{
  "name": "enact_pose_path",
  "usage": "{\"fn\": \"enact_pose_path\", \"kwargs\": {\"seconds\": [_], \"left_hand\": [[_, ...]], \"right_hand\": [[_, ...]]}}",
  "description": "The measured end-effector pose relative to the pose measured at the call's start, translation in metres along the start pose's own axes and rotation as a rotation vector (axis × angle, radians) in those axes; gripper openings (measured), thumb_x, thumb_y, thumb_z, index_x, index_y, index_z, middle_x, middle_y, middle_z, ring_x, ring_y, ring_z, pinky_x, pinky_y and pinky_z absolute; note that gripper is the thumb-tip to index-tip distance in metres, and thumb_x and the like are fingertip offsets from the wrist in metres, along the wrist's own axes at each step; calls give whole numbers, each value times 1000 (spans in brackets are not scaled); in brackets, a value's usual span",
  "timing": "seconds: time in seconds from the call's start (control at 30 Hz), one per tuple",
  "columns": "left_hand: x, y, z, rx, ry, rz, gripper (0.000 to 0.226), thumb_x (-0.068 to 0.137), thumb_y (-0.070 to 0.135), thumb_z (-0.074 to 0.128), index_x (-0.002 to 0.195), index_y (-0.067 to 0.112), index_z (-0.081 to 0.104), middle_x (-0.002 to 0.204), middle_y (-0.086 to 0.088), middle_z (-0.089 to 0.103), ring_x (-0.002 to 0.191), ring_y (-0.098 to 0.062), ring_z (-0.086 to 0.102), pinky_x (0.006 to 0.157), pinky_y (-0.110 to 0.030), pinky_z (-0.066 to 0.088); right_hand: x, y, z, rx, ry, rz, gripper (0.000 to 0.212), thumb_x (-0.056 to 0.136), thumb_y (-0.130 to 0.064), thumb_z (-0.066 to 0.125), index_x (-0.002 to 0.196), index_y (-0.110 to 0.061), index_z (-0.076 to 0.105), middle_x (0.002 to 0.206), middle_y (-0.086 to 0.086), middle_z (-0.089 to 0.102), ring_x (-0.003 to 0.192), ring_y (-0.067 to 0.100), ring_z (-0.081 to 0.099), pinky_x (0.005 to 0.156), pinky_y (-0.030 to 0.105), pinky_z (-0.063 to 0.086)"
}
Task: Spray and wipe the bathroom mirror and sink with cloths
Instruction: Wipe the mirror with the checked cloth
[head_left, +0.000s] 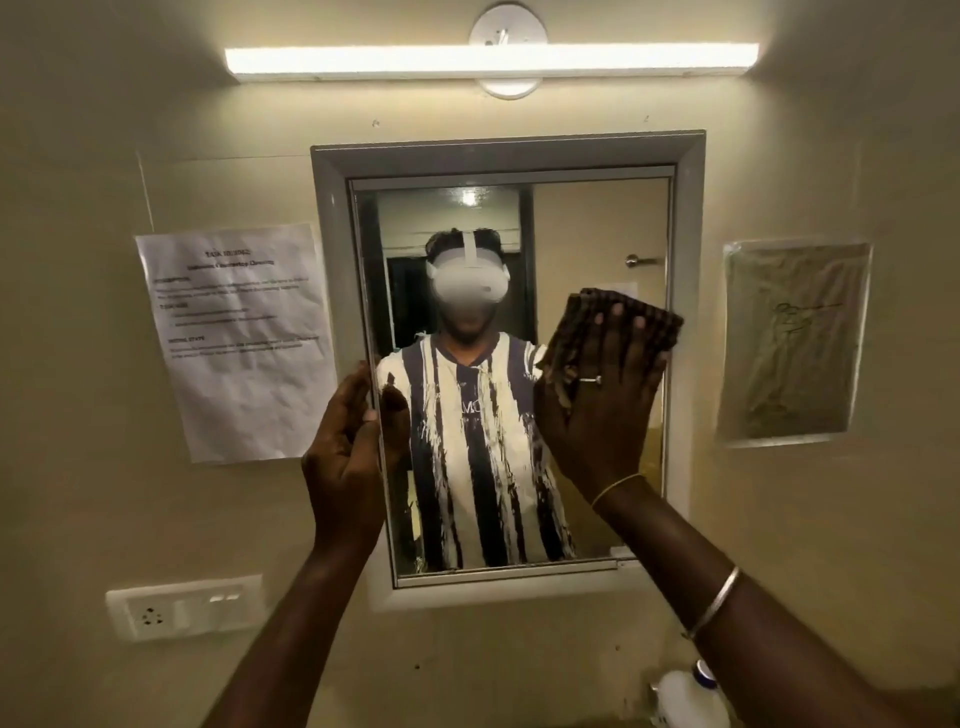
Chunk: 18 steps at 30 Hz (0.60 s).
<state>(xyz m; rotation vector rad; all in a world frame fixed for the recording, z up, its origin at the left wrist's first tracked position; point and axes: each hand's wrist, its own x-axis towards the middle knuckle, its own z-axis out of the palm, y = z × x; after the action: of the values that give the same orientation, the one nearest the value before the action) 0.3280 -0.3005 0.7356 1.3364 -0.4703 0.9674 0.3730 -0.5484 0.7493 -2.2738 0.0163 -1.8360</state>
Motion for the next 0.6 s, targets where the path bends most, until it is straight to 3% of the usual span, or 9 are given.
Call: {"fn": "enact_pose_path", "kwargs": {"seconds": [0.17,0.27,0.37,0.5,0.6], "left_hand": [[-7,1,-6,-3,-20,1,47,101,14,48,148,17,53,146,6,59,139,-10,52,116,-49,43],[-11,-1,-9,10,-18,0,48,101,18,46,149,16,51,147,6,58,140,-10,50,117,-49,42],[-17,-2,-11,10,-16,8,46,103,18,44,149,13,51,147,3,59,140,-10,51,117,-44,42],[-23,-7,-14,-11,5,-1,45,105,17,42,148,11,51,148,0,58,140,-11,51,117,-39,43],[-28,-10,-11,30,6,-3,46,104,19,43,149,13,50,149,3,56,142,-9,48,119,-41,40]], "right_hand": [[-13,-65,11,104,-69,-223,78,103,-44,43,163,-13,3,170,11,-8,158,36,-7,126,62,1],[-25,-105,23,105,-147,-334,75,105,-51,33,163,-15,3,172,10,-4,159,33,-6,126,60,-2],[-41,-130,34,78,-193,-457,78,104,-51,41,164,-15,7,173,9,1,159,30,-5,127,58,1],[-49,-129,39,61,-180,-550,75,102,-44,48,164,-15,17,173,7,8,160,29,2,128,57,4],[-49,-105,35,41,-230,-592,71,106,-48,36,164,-17,12,173,6,4,160,28,0,126,59,9]]}}
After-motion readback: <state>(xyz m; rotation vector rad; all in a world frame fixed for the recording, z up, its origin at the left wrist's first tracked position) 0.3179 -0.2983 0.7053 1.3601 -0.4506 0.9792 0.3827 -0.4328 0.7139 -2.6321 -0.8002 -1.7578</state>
